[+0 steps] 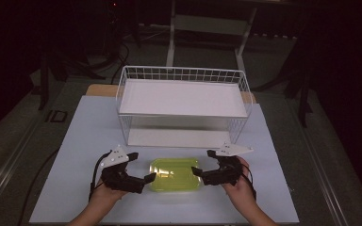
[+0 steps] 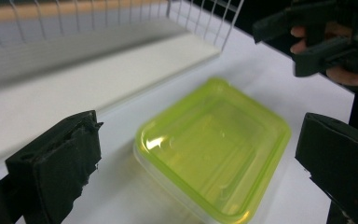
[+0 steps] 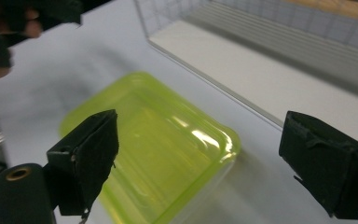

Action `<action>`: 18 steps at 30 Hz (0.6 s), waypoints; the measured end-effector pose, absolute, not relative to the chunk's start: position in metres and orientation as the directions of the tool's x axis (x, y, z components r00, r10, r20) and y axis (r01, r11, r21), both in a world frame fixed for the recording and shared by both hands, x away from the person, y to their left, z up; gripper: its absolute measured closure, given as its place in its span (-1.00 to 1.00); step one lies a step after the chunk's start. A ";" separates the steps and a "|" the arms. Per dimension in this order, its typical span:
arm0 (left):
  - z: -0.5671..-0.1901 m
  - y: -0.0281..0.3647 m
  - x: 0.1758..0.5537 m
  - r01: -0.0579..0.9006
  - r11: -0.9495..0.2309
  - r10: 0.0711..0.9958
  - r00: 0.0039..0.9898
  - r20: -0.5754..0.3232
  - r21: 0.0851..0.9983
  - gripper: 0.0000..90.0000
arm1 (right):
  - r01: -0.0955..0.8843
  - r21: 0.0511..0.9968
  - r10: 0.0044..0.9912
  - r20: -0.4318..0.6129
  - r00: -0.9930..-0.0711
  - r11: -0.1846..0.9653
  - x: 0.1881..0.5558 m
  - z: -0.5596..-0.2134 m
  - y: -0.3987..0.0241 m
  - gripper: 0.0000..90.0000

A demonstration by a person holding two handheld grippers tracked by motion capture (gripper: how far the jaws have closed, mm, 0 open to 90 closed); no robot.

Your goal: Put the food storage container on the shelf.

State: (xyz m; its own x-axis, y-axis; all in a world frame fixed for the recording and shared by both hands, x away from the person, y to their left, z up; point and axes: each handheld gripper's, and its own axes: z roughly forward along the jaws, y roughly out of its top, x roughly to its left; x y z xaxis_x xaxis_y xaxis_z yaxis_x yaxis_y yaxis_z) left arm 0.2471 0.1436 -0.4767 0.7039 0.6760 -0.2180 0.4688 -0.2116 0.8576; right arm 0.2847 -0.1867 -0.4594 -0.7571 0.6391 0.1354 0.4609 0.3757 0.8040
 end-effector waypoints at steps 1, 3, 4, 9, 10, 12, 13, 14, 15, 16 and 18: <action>-0.479 0.142 0.249 0.474 -0.219 0.673 0.706 -0.220 0.853 -0.99 | 0.477 0.793 0.661 0.129 -0.739 0.378 0.286 -0.463 -0.185 -0.74; -0.482 0.142 0.252 0.503 -0.201 0.690 0.682 -0.243 0.840 -0.71 | 0.520 0.770 0.663 0.173 -0.728 0.370 0.288 -0.472 -0.184 -0.74; -0.485 0.142 0.255 0.524 -0.189 0.683 0.678 -0.272 0.830 -0.68 | 0.544 0.753 0.668 0.191 -0.719 0.371 0.289 -0.476 -0.183 -0.74; -0.494 0.141 0.260 0.602 -0.193 0.716 0.626 -0.308 0.775 -0.61 | 0.594 0.703 0.674 0.221 -0.705 0.391 0.288 -0.490 -0.180 -0.62; -0.499 0.140 0.262 0.622 -0.193 0.723 0.613 -0.319 0.759 -0.51 | 0.604 0.693 0.682 0.220 -0.698 0.395 0.287 -0.494 -0.180 -0.45; -0.503 0.139 0.264 0.654 -0.198 0.717 0.605 -0.347 0.730 -0.47 | 0.611 0.686 0.690 0.218 -0.690 0.394 0.287 -0.495 -0.180 -0.38; -0.503 0.139 0.264 0.654 -0.198 0.717 0.605 -0.347 0.730 -0.36 | 0.611 0.686 0.690 0.218 -0.690 0.394 0.287 -0.495 -0.180 -0.38; -0.507 0.136 0.264 0.672 -0.201 0.725 0.592 -0.353 0.713 -0.27 | 0.617 0.681 0.698 0.215 -0.683 0.394 0.286 -0.495 -0.179 -0.23; -0.507 0.136 0.264 0.672 -0.201 0.725 0.592 -0.353 0.713 -0.12 | 0.617 0.681 0.698 0.215 -0.683 0.394 0.286 -0.495 -0.179 -0.23; -0.509 0.136 0.264 0.683 -0.209 0.717 0.594 -0.365 0.699 -0.12 | 0.618 0.680 0.703 0.209 -0.680 0.396 0.286 -0.495 -0.179 -0.20; -0.511 0.137 0.263 0.677 -0.198 0.720 0.591 -0.363 0.709 0.23 | 0.626 0.666 0.713 0.198 -0.672 0.405 0.285 -0.497 -0.179 -0.06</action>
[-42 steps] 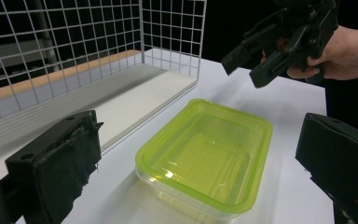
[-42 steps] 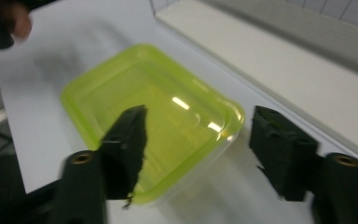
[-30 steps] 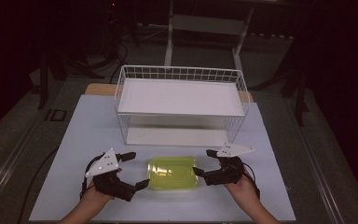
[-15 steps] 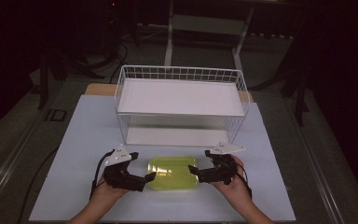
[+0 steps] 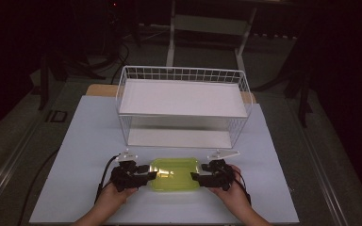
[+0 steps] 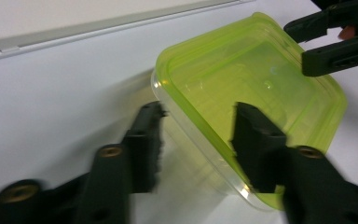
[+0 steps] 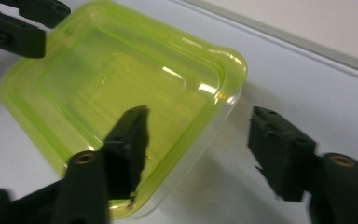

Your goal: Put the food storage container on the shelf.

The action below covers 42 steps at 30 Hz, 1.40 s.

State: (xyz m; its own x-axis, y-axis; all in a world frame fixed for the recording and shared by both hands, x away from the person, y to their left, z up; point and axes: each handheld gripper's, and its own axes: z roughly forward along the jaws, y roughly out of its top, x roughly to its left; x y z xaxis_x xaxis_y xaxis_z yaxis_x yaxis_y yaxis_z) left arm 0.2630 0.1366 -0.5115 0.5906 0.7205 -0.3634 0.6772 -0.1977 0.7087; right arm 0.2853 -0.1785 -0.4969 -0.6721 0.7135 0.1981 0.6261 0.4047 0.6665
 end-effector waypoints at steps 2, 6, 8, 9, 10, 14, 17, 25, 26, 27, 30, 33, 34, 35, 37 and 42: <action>-0.513 0.138 0.263 0.684 -0.192 0.719 0.587 -0.374 0.704 0.25 | 0.629 0.662 0.713 0.199 -0.672 0.408 0.285 -0.497 -0.178 -0.05; -0.509 0.139 0.263 0.686 -0.183 0.719 0.582 -0.380 0.704 0.41 | 0.626 0.662 0.710 0.196 -0.676 0.412 0.285 -0.496 -0.178 0.14; -0.506 0.138 0.263 0.681 -0.204 0.726 0.587 -0.358 0.703 0.47 | 0.633 0.655 0.705 0.211 -0.677 0.413 0.285 -0.495 -0.178 0.20; -0.505 0.137 0.263 0.688 -0.203 0.730 0.581 -0.360 0.697 0.47 | 0.636 0.652 0.705 0.213 -0.676 0.413 0.286 -0.495 -0.178 0.21; -0.505 0.137 0.264 0.690 -0.205 0.729 0.580 -0.362 0.694 0.47 | 0.636 0.652 0.705 0.213 -0.676 0.413 0.286 -0.495 -0.178 0.21; -0.506 0.136 0.266 0.729 -0.197 0.733 0.553 -0.396 0.655 0.38 | 0.640 0.646 0.709 0.211 -0.673 0.415 0.285 -0.495 -0.177 0.21; -0.510 0.134 0.268 0.749 -0.191 0.722 0.545 -0.426 0.634 0.33 | 0.661 0.634 0.710 0.242 -0.662 0.401 0.288 -0.495 -0.178 0.21; -0.511 0.132 0.266 0.757 -0.177 0.721 0.535 -0.441 0.629 0.40 | 0.686 0.617 0.709 0.279 -0.648 0.384 0.289 -0.494 -0.179 0.34; -0.511 0.132 0.265 0.755 -0.175 0.721 0.535 -0.440 0.631 0.40 | 0.686 0.617 0.709 0.279 -0.648 0.384 0.289 -0.494 -0.179 0.34; -0.510 0.132 0.264 0.751 -0.175 0.723 0.537 -0.435 0.636 0.41 | 0.691 0.618 0.714 0.284 -0.640 0.374 0.288 -0.494 -0.180 0.37; -0.510 0.132 0.262 0.756 -0.167 0.719 0.532 -0.446 0.633 0.44 | 0.688 0.622 0.718 0.276 -0.639 0.373 0.285 -0.492 -0.180 0.39; -0.509 0.132 0.260 0.750 -0.171 0.717 0.540 -0.442 0.639 0.47 | 0.689 0.622 0.717 0.279 -0.639 0.372 0.283 -0.491 -0.180 0.42; -0.509 0.132 0.259 0.748 -0.172 0.717 0.541 -0.438 0.641 0.47 | 0.689 0.622 0.716 0.279 -0.640 0.373 0.283 -0.491 -0.180 0.42; -0.508 0.132 0.258 0.750 -0.168 0.715 0.539 -0.444 0.640 0.50 | 0.686 0.623 0.715 0.275 -0.642 0.376 0.281 -0.490 -0.180 0.44; -0.508 0.132 0.256 0.745 -0.167 0.716 0.542 -0.440 0.646 0.51 | 0.679 0.627 0.715 0.266 -0.646 0.381 0.279 -0.489 -0.179 0.45; -0.505 0.131 0.251 0.745 -0.170 0.712 0.545 -0.443 0.645 0.57 | 0.677 0.631 0.714 0.265 -0.648 0.379 0.274 -0.486 -0.179 0.50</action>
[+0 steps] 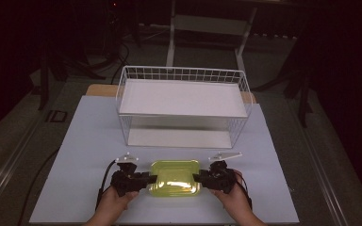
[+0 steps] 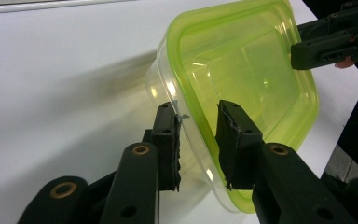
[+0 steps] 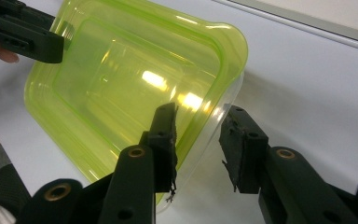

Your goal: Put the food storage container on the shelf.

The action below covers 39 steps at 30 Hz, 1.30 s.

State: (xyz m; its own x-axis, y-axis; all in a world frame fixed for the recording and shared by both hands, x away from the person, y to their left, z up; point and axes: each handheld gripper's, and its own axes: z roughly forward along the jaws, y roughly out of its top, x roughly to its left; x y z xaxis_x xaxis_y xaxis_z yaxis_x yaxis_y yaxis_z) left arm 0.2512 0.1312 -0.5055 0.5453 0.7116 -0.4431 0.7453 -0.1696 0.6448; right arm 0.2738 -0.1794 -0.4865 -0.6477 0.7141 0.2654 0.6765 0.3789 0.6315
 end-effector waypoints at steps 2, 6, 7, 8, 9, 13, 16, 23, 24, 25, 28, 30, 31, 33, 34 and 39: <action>-0.505 0.131 0.250 0.751 -0.165 0.709 0.541 -0.453 0.639 0.58 | 0.678 0.630 0.714 0.268 -0.647 0.378 0.273 -0.486 -0.179 0.51; -0.502 0.130 0.247 0.754 -0.162 0.713 0.535 -0.453 0.636 0.62 | 0.684 0.626 0.708 0.284 -0.646 0.374 0.271 -0.485 -0.180 0.55; -0.502 0.130 0.246 0.754 -0.163 0.716 0.535 -0.450 0.636 0.63 | 0.693 0.621 0.706 0.298 -0.642 0.367 0.271 -0.484 -0.181 0.56; -0.501 0.130 0.246 0.760 -0.164 0.716 0.530 -0.454 0.629 0.64 | 0.699 0.618 0.706 0.310 -0.637 0.360 0.270 -0.484 -0.182 0.58; -0.500 0.130 0.245 0.762 -0.160 0.716 0.527 -0.458 0.627 0.66 | 0.703 0.615 0.703 0.318 -0.636 0.357 0.269 -0.484 -0.182 0.59; -0.499 0.128 0.243 0.754 -0.165 0.721 0.532 -0.443 0.636 0.71 | 0.710 0.616 0.694 0.344 -0.632 0.341 0.265 -0.484 -0.184 0.64; -0.498 0.128 0.243 0.753 -0.164 0.722 0.532 -0.442 0.638 0.74 | 0.708 0.618 0.701 0.334 -0.630 0.342 0.263 -0.483 -0.184 0.66; -0.493 0.130 0.245 0.735 -0.161 0.723 0.542 -0.428 0.659 0.77 | 0.684 0.640 0.706 0.299 -0.642 0.350 0.263 -0.478 -0.183 0.70; -0.491 0.130 0.245 0.733 -0.160 0.722 0.543 -0.428 0.661 0.77 | 0.681 0.647 0.705 0.301 -0.642 0.344 0.265 -0.476 -0.183 0.71; -0.490 0.130 0.246 0.729 -0.157 0.722 0.545 -0.426 0.666 0.77 | 0.681 0.647 0.705 0.301 -0.642 0.344 0.265 -0.476 -0.183 0.71; -0.486 0.131 0.250 0.724 -0.149 0.721 0.545 -0.427 0.673 0.77 | 0.670 0.661 0.705 0.293 -0.646 0.339 0.268 -0.470 -0.182 0.72; -0.483 0.132 0.253 0.718 -0.146 0.723 0.547 -0.422 0.681 0.77 | 0.661 0.672 0.705 0.288 -0.649 0.335 0.272 -0.466 -0.182 0.72; -0.480 0.132 0.255 0.715 -0.142 0.724 0.547 -0.421 0.685 0.77 | 0.661 0.673 0.706 0.287 -0.647 0.332 0.273 -0.464 -0.181 0.72; -0.475 0.133 0.260 0.707 -0.137 0.725 0.549 -0.416 0.694 0.77 | 0.654 0.682 0.708 0.283 -0.648 0.326 0.277 -0.459 -0.181 0.72; -0.472 0.133 0.263 0.699 -0.136 0.725 0.553 -0.410 0.702 0.77 | 0.652 0.687 0.708 0.282 -0.647 0.322 0.280 -0.456 -0.180 0.72; -0.459 0.134 0.279 0.670 -0.116 0.720 0.565 -0.403 0.733 0.78 | 0.633 0.714 0.713 0.274 -0.646 0.299 0.294 -0.442 -0.181 0.73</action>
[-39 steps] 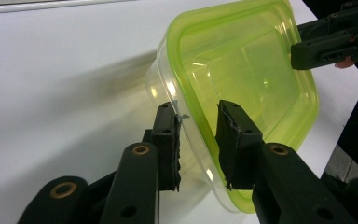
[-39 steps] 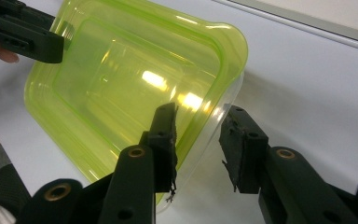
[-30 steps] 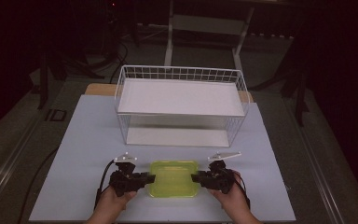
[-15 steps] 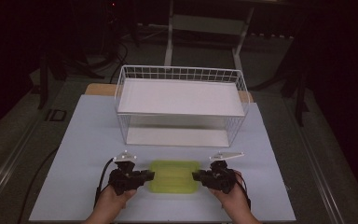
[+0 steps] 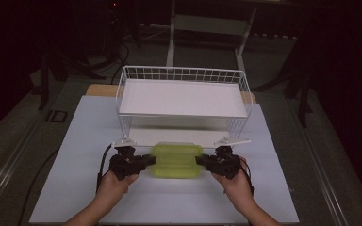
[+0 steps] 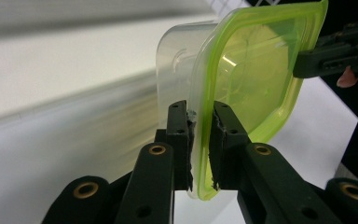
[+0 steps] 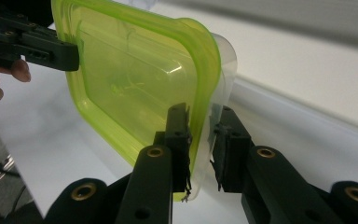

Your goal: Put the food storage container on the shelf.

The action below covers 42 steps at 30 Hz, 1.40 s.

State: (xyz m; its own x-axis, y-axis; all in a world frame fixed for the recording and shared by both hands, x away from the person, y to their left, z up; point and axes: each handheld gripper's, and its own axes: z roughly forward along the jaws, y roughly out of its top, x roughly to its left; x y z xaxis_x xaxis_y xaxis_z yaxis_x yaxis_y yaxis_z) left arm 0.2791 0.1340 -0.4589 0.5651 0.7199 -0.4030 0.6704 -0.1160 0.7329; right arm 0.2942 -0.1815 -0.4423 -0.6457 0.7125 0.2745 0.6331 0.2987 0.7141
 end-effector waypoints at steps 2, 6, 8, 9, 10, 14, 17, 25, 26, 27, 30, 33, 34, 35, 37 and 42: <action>-0.457 0.134 0.287 0.660 -0.114 0.719 0.571 -0.397 0.743 0.78 | 0.630 0.721 0.715 0.275 -0.642 0.288 0.301 -0.439 -0.182 0.73; -0.461 0.132 0.302 0.659 -0.113 0.724 0.568 -0.393 0.744 0.78 | 0.634 0.719 0.725 0.273 -0.633 0.283 0.315 -0.441 -0.183 0.72; -0.466 0.131 0.308 0.665 -0.110 0.727 0.561 -0.396 0.739 0.78 | 0.639 0.716 0.729 0.273 -0.627 0.281 0.322 -0.445 -0.183 0.72; -0.468 0.130 0.312 0.667 -0.115 0.730 0.560 -0.392 0.736 0.78 | 0.643 0.713 0.732 0.273 -0.624 0.282 0.325 -0.448 -0.182 0.72; -0.470 0.129 0.314 0.666 -0.112 0.732 0.557 -0.392 0.737 0.78 | 0.649 0.709 0.739 0.274 -0.615 0.277 0.331 -0.454 -0.182 0.71; -0.478 0.127 0.324 0.673 -0.103 0.741 0.543 -0.395 0.733 0.78 | 0.648 0.707 0.747 0.261 -0.612 0.283 0.339 -0.458 -0.181 0.71; -0.485 0.125 0.330 0.679 -0.093 0.751 0.528 -0.397 0.728 0.78 | 0.648 0.708 0.765 0.243 -0.597 0.281 0.349 -0.465 -0.179 0.70; -0.499 0.122 0.341 0.692 -0.066 0.751 0.509 -0.420 0.719 0.78 | 0.641 0.720 0.783 0.227 -0.579 0.265 0.359 -0.474 -0.179 0.70; -0.499 0.123 0.343 0.690 -0.058 0.749 0.508 -0.426 0.721 0.78 | 0.640 0.722 0.786 0.225 -0.575 0.262 0.360 -0.474 -0.179 0.69; -0.500 0.124 0.345 0.687 -0.050 0.745 0.509 -0.431 0.725 0.78 | 0.636 0.725 0.788 0.219 -0.576 0.264 0.361 -0.474 -0.179 0.69; -0.502 0.124 0.349 0.683 -0.046 0.749 0.506 -0.427 0.729 0.78 | 0.626 0.733 0.793 0.202 -0.575 0.267 0.364 -0.475 -0.177 0.70; -0.504 0.123 0.352 0.683 -0.051 0.760 0.500 -0.416 0.729 0.78 | 0.620 0.736 0.798 0.187 -0.572 0.272 0.368 -0.479 -0.175 0.69; -0.504 0.124 0.354 0.684 -0.043 0.756 0.499 -0.424 0.728 0.78 | 0.622 0.735 0.798 0.190 -0.571 0.270 0.369 -0.480 -0.175 0.69; -0.504 0.124 0.355 0.682 -0.041 0.755 0.499 -0.424 0.730 0.78 | 0.621 0.738 0.800 0.191 -0.568 0.265 0.370 -0.481 -0.175 0.69; -0.503 0.123 0.356 0.676 -0.047 0.761 0.501 -0.412 0.735 0.77 | 0.627 0.736 0.800 0.205 -0.564 0.254 0.371 -0.481 -0.176 0.69; -0.506 0.125 0.359 0.657 -0.035 0.755 0.511 -0.411 0.753 0.75 | 0.607 0.754 0.812 0.176 -0.557 0.253 0.371 -0.481 -0.175 0.67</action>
